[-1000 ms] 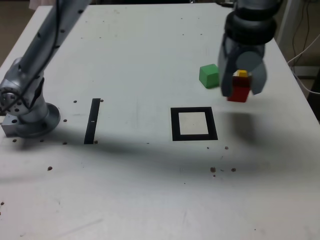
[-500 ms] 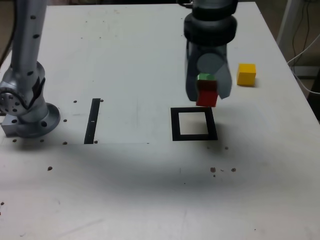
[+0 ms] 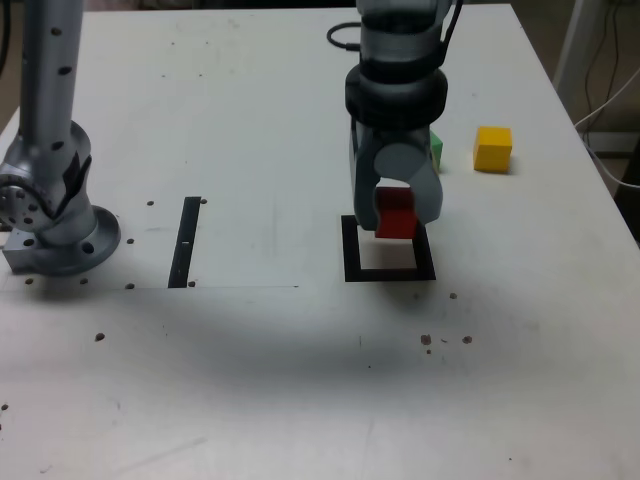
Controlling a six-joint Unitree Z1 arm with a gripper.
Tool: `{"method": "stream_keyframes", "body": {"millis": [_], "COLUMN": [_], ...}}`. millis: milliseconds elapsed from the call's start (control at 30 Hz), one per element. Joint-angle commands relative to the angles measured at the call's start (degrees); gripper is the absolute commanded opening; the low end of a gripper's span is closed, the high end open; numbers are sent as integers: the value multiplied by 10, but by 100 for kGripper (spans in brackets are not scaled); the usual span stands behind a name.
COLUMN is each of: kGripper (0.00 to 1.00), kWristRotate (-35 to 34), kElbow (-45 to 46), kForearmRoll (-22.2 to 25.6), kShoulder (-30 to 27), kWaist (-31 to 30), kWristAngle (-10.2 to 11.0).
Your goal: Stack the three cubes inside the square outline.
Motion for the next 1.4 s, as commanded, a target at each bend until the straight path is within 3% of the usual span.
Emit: {"method": "stream_keyframes", "body": {"millis": [0, 867, 933, 1067, 1133, 1367], "kGripper": [27, 29, 41, 81, 95, 99], "kWristRotate": [-4, -9, -10, -10, -10, -10], "kElbow": [5, 38, 43, 49, 52, 57], "kForearmRoll": [-5, -43, -48, -55, -56, -58], "kShoulder": [-1, 18, 19, 20, 20, 18], "kWaist": [-1, -1, -1, -1, -1, -1], "kWristAngle": [-1, -11, -12, -13, -13, -13]}}
